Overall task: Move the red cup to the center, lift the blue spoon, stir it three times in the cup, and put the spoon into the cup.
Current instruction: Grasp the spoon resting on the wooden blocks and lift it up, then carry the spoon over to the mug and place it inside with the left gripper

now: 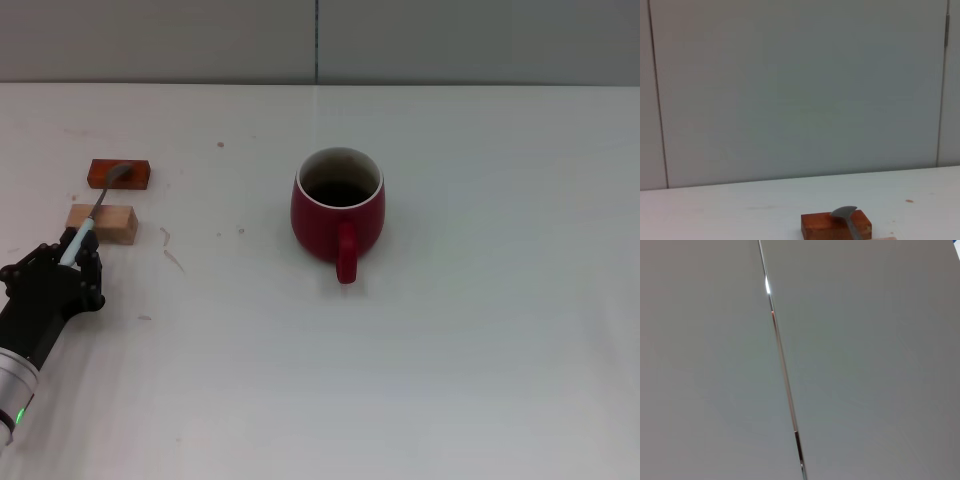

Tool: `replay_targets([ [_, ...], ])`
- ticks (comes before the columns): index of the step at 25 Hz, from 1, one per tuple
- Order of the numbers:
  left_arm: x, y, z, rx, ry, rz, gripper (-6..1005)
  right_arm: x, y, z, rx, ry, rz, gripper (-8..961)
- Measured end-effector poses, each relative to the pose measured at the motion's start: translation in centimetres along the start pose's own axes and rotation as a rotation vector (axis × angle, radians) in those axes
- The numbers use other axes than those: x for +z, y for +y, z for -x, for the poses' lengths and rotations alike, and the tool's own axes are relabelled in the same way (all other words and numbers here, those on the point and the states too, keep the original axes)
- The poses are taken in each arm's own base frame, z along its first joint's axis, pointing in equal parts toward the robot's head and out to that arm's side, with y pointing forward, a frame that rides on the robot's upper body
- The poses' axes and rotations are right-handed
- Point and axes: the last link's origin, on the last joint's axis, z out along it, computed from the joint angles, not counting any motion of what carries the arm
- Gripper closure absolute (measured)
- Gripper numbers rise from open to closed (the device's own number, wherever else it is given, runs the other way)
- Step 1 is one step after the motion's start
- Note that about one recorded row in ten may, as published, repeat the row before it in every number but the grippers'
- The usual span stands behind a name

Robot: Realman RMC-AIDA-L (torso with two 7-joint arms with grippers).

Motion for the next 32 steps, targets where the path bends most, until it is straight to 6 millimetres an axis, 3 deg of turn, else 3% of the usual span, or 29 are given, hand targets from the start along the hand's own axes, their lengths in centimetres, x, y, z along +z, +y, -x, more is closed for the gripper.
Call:
replay_targets([
  [8, 0.2, 0.4, -0.6, 0.007, 0.034, 0.027, 830, -0.1, 0.0, 0.0, 0.000, -0.003, 0.000, 110],
  [16, 1.1, 0.3, -2.9, 0.010, 0.079, 0.084, 830, -0.1, 0.0, 0.3, 0.001, -0.018, 0.004, 110],
  [21, 1.9, 0.0, -5.5, 0.031, 0.065, 0.144, 831, -0.1, 0.0, 0.4, 0.001, -0.023, 0.006, 110],
  [24, 2.4, 0.1, -7.6, 0.055, 0.034, 0.178, 831, -0.1, 0.0, 0.4, 0.002, -0.024, 0.006, 110],
  [25, 2.8, 0.3, -9.2, 0.090, 0.001, 0.197, 831, -0.1, 0.0, 0.4, 0.002, -0.024, 0.006, 110],
  [32, 3.4, 1.3, -13.4, 0.195, -0.083, 0.240, 831, -0.1, 0.0, 0.4, 0.003, -0.024, 0.005, 110],
])
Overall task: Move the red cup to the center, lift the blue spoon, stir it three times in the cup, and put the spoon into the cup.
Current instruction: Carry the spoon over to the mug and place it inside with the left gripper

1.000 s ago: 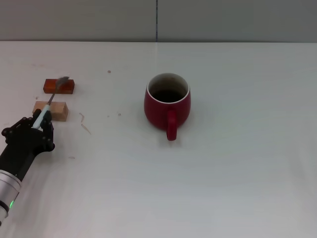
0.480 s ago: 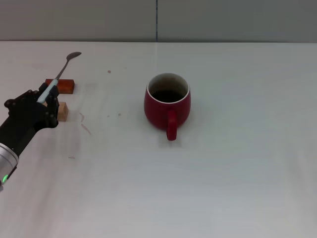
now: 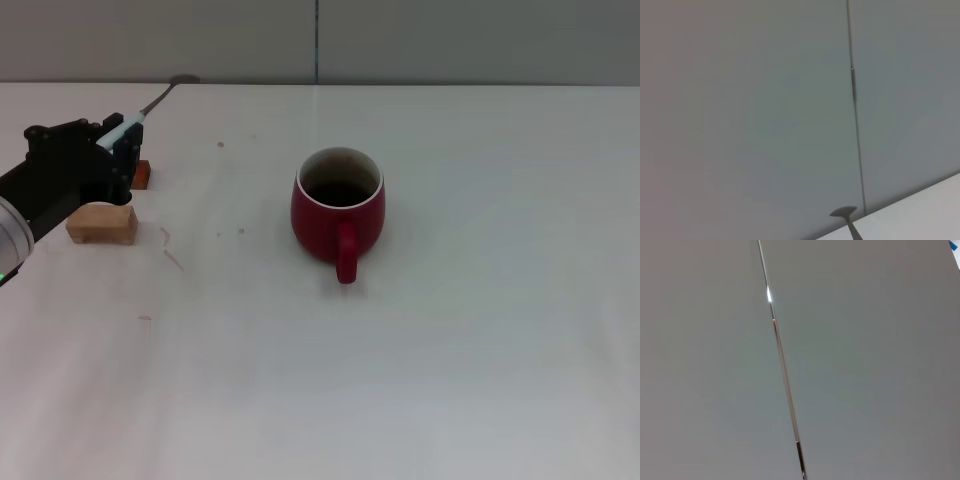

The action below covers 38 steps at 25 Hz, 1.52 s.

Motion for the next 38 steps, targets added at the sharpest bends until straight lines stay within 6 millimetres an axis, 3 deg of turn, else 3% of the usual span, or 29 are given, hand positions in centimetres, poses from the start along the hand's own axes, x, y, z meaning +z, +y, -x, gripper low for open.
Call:
replay_targets([
  [9, 0.5, 1.3, -5.7, 0.201, -0.060, 0.059, 831, 0.0, -0.1, 0.2, 0.001, -0.014, -0.008, 110],
  [21, 2.0, 4.1, -9.3, 0.407, -0.122, 0.131, 832, -0.3, -0.3, 0.2, -0.001, -0.011, -0.016, 110],
  [38, 1.6, 3.6, -13.3, 0.600, -0.263, 0.345, 831, -1.2, -0.8, 0.2, -0.009, 0.003, -0.035, 110],
])
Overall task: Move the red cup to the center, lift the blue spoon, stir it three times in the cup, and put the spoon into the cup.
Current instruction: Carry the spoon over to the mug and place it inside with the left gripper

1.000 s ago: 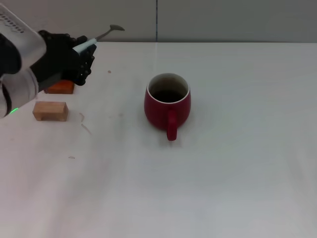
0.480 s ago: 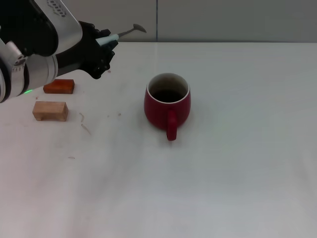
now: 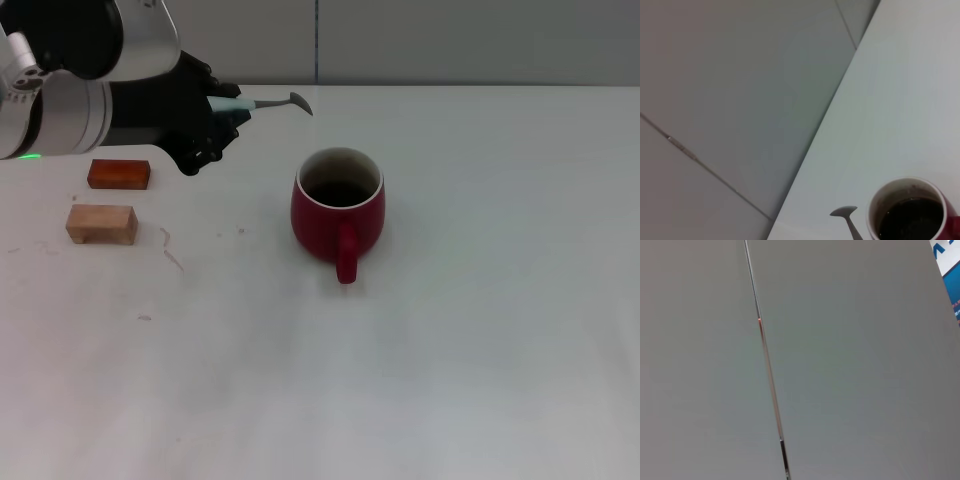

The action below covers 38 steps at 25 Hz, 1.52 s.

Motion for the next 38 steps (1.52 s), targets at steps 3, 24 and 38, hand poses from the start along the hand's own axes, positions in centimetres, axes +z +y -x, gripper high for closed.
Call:
replay_targets([
  [3, -0.3, 0.2, -0.8, 0.054, -0.012, 0.042, 830, 0.0, 0.0, 0.0, 0.001, 0.000, 0.000, 110],
  [24, 3.5, 1.2, -0.6, 0.109, -0.110, 0.197, 831, -0.1, 0.1, 0.1, 0.002, -0.011, 0.002, 110],
  [38, 6.9, 1.2, -1.0, 0.127, -0.115, 0.230, 831, -0.3, 0.0, 0.2, -0.002, -0.007, 0.003, 110],
])
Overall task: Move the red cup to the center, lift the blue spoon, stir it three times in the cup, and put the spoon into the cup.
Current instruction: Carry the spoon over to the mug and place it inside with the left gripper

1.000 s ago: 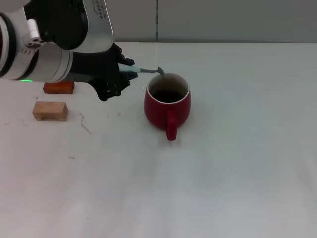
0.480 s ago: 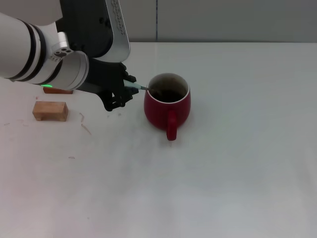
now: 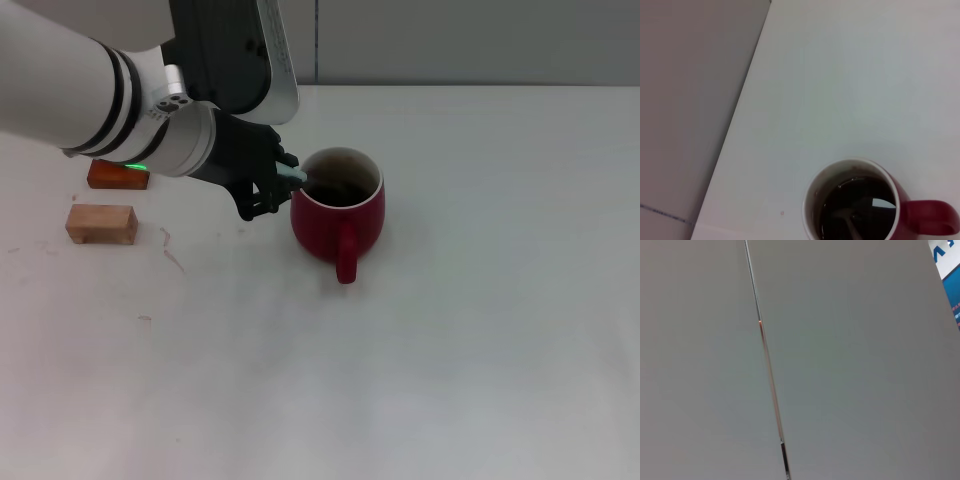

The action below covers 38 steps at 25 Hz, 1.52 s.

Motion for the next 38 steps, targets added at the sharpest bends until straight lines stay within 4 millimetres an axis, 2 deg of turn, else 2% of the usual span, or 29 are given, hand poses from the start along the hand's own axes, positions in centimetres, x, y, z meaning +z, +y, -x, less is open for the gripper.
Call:
replay_targets([
  [9, 0.7, 1.3, -1.6, 0.053, 0.025, 0.018, 831, -0.2, 0.0, 0.0, -0.002, 0.004, 0.002, 110],
  [14, 0.1, 1.4, -0.9, 0.045, 0.008, 0.015, 832, -0.3, -0.1, 0.0, -0.002, 0.006, 0.000, 110],
  [17, -0.3, 1.2, 0.3, 0.029, -0.033, 0.002, 832, -0.3, -0.1, 0.0, -0.002, 0.006, -0.001, 110],
  [22, -0.2, 0.9, 0.9, 0.027, -0.059, -0.006, 832, -0.3, -0.1, 0.0, -0.003, 0.007, -0.001, 110],
  [32, 0.6, 0.3, -1.5, 0.074, -0.012, -0.023, 823, -0.4, -0.2, -0.1, -0.004, 0.010, -0.004, 110],
  [38, 0.7, 1.0, -2.4, 0.093, 0.007, -0.006, 815, -0.5, -0.2, -0.1, -0.004, 0.011, -0.006, 110],
])
